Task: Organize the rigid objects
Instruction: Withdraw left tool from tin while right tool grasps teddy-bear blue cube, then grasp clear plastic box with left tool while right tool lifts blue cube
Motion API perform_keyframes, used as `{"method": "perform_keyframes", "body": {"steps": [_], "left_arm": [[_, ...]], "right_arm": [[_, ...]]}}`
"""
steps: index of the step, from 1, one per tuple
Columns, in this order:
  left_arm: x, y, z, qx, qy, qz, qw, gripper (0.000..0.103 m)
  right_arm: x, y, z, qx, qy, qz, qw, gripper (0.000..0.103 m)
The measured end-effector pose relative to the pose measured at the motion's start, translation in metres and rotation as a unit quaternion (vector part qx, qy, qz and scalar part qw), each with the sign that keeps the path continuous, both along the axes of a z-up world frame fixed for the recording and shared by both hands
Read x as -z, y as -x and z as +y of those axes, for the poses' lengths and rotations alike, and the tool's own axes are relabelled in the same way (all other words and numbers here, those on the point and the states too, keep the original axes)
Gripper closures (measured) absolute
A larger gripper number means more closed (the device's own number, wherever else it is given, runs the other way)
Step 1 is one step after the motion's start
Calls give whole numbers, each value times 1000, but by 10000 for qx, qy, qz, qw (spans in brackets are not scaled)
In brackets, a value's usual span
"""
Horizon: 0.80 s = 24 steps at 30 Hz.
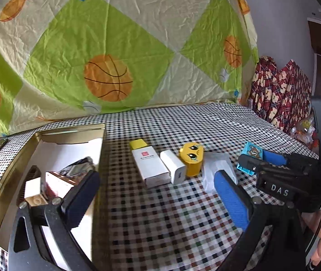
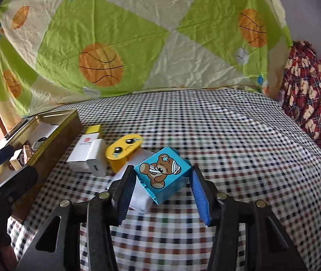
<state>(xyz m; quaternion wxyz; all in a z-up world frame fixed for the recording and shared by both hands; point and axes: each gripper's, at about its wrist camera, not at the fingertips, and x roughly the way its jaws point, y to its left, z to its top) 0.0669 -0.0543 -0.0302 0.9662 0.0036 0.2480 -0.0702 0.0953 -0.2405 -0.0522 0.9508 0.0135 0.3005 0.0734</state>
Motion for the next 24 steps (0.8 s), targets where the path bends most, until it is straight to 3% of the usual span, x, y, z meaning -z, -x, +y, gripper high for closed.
{"method": "perform_keyframes", "body": {"steps": [5,9,13,15,19,23,24], "left_arm": [[6,-19,-36,389,-39,324,9987,3],[14,-36,-58,601,-48,695,9958,16],[20,-47,-74,761,-86,934,9927,17],[23,-52,-82,829,-149,1043,9910,24],[30,-61,-94,979,-223,1360,9856,27],[35,-71,-97,1020,-203,1586,9819,43],[37,-73,-97,1041,-191,1650,9806,51]], "right_arm": [[7,-5,-28,339,-40,124,9993,52],[8,-6,-43,463,-128,139,9987,52],[9,-8,-54,495,-329,156,9981,52],[9,-8,-56,496,-385,156,9979,52],[9,-9,-57,481,-404,144,9979,51],[11,-11,-58,468,-462,225,9976,51],[11,-12,-58,455,-463,251,9976,51]]}}
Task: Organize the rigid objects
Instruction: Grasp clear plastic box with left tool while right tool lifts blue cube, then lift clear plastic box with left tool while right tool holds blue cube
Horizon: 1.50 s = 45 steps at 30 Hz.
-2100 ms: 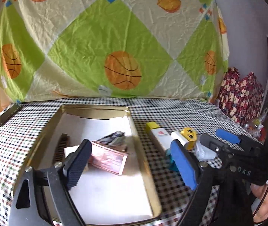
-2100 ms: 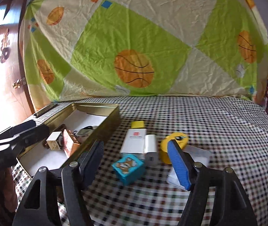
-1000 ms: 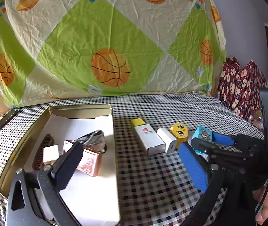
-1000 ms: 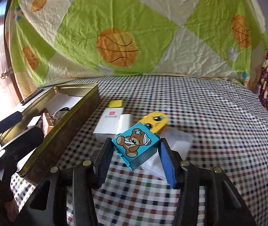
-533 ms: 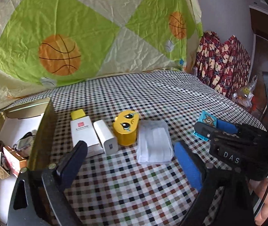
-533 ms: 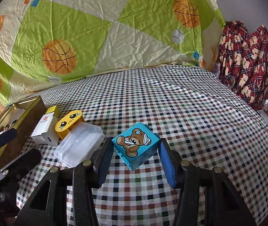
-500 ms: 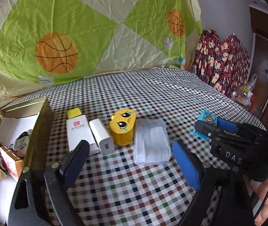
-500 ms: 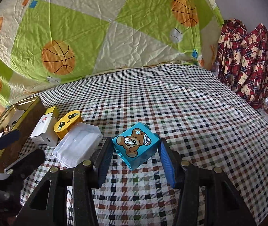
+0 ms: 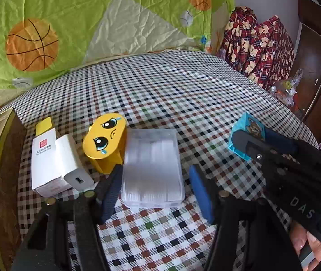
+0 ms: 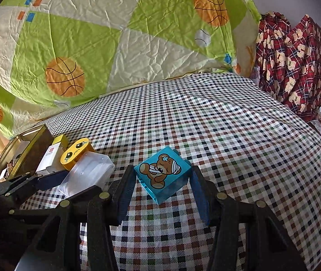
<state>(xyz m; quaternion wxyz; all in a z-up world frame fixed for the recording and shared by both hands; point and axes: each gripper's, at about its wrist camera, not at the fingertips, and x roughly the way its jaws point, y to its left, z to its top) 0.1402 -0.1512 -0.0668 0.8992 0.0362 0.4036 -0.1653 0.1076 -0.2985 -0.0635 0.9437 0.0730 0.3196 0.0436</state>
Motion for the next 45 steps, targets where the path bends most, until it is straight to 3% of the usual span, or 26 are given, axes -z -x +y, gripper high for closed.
{"method": "perform_keyframes", "body": {"steps": [6,17,33,45], "left_arm": [[-1,3,1,92,84,2,9999,51],[-19,27,19,-157,278,-689,9971,51],[-36,51,35,-474,513,-1559,9853,51],[-41,64,45,-675,619,-1933,9769,51]], "right_arm": [[1,-2,2,-59,26,61,10000,51],[-7,11,3,-125,-18,-386,9992,51],[-14,26,-2,-79,-212,-889,9958,51],[-20,45,0,-28,-183,-1461,9891,51]]}}
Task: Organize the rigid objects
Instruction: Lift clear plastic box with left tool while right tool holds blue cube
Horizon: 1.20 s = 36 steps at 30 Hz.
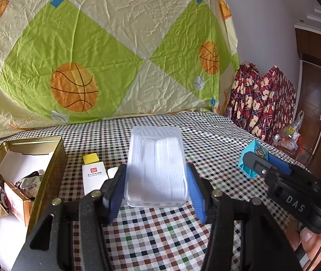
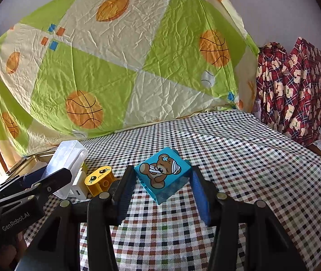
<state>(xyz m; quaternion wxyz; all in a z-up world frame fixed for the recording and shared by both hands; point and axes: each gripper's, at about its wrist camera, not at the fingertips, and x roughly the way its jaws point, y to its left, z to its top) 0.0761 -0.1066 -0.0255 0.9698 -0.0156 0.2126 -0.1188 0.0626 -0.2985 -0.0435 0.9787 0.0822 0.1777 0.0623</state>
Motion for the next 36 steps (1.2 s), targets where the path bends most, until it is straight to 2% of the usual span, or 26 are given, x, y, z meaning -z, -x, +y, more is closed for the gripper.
{"method": "perform_keyframes", "body": {"steps": [36], "left_arm": [[-13,31,10,-301,49,-800,9963,51]], "right_arm": [[-8,30,7,216,275,-816,9960,51]]}}
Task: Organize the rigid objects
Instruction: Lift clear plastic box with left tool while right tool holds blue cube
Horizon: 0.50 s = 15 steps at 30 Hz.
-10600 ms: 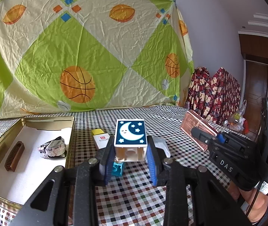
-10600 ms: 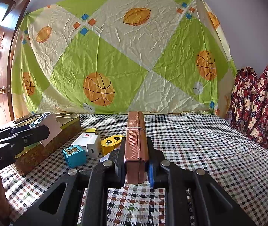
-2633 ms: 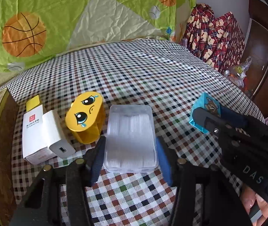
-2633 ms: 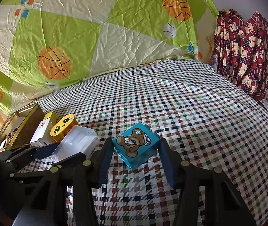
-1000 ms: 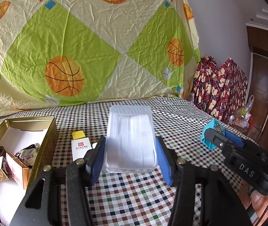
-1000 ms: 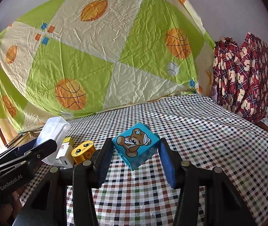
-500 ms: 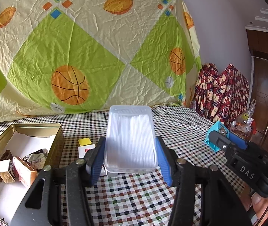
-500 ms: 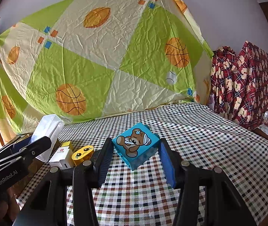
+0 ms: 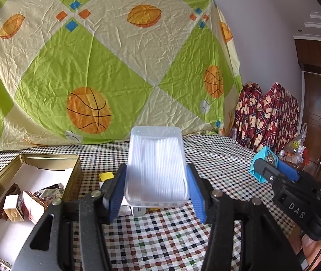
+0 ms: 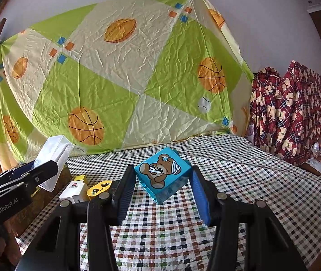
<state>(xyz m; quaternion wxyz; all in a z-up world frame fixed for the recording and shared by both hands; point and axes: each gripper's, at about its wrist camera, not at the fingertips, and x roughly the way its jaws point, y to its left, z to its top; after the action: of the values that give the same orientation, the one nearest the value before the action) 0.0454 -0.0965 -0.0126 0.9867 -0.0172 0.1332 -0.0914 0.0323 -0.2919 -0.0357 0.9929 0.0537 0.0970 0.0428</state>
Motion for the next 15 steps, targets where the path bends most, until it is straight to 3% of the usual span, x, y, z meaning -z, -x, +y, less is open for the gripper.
{"method": "perform_keyframes", "body": {"steps": [15], "left_arm": [[-2,7,9,-70,71,-195,9998,51]], "right_arm": [[-1,11,3,31,134,-308,9994,51]]}}
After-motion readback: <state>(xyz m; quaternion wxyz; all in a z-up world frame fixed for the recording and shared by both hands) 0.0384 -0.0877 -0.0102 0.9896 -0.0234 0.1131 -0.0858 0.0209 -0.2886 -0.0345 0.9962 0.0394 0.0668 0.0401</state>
